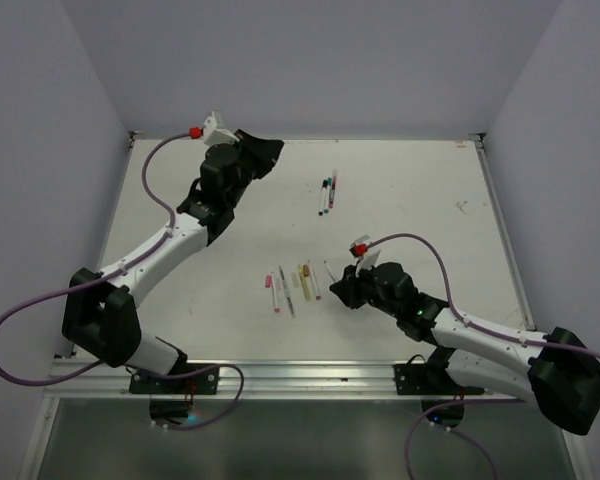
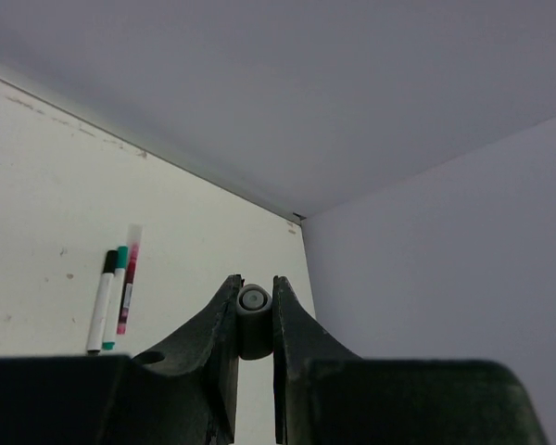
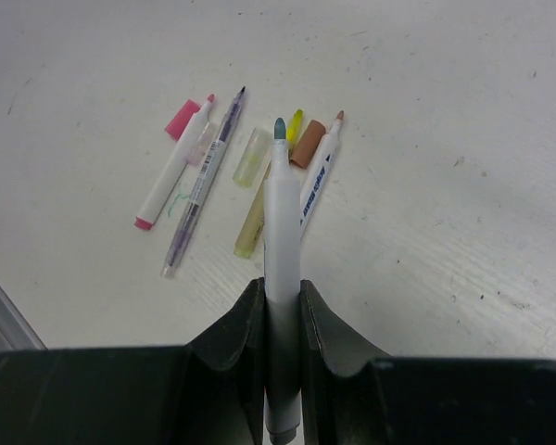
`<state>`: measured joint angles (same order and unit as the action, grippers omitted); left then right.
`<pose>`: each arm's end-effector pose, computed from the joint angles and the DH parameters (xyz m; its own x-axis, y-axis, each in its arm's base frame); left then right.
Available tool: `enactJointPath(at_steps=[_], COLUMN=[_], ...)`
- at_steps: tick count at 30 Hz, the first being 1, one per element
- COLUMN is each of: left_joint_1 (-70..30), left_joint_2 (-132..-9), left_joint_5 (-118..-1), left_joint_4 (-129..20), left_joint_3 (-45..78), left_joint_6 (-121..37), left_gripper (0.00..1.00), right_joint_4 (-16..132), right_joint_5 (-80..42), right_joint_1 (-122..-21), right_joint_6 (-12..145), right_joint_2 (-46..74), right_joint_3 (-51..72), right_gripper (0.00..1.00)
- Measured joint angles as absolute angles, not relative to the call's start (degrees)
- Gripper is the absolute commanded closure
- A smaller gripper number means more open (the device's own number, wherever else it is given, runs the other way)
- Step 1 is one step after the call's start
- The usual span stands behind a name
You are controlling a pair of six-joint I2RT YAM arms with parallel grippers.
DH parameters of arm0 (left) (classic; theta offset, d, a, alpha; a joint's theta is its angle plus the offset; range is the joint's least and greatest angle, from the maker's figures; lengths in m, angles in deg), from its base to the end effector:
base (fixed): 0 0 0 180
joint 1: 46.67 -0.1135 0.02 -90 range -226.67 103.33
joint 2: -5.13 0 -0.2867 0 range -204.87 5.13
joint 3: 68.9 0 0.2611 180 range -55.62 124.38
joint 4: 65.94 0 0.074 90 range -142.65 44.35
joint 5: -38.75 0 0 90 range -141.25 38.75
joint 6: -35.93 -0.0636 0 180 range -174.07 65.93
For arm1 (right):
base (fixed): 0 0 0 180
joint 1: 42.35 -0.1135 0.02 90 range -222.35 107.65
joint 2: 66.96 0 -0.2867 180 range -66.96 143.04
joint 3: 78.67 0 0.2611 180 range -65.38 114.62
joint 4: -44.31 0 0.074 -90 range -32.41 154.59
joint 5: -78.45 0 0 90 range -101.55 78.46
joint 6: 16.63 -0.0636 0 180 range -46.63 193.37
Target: Open the pen caps
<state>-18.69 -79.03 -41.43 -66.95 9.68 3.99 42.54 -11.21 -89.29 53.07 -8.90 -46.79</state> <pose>0.3468 -0.1720 0.3624 -0.3021 -0.7863 -0.5389 0.1054 0.5343 -0.8387 0.1559 0.1663 0.1847 -0.5168 -0.0450 -0.8549 -0.5839 0.7488 0.3136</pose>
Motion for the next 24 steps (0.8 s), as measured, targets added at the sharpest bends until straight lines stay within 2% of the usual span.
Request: enactJointPath(at_steps=[4,8,12,18,24], left_joint_1=[-18.49,-17.33,-12.15,-2.9,-0.28], left_joint_2=[-80.06,-83.07,-87.29,-93.56,-97.13], left_joint_5=[-43.5,-46.32,-47.33,-48.4,-48.42], left_joint_4=[-66.71,-62.65,-54.78,-46.87,-43.48], left_joint_3=[11.04,11.56,11.6,10.27,9.16], left_joint_6=[3.27,0.67,-2.41,-3.72,-3.63], left_gripper=[1.0,1.0,0.99,0.93,0.89], right_joint_4=[43.64,46.39,49.78,51.46,51.55], right_joint_5=[-9.15,-1.94,3.83,6.83,7.0], right_joint_1=[-89.31,-89.31,-88.96,-87.69,-87.32], right_joint_6=[52.61,50.76,49.14,47.43,47.1], right_joint_2=[-10.87,-12.0,-11.3,-5.25,0.63], right_joint_3=[-46.77,-46.74,-46.33,-43.25,-40.27], right_gripper=[1.0,1.0,1.0,1.0,1.0])
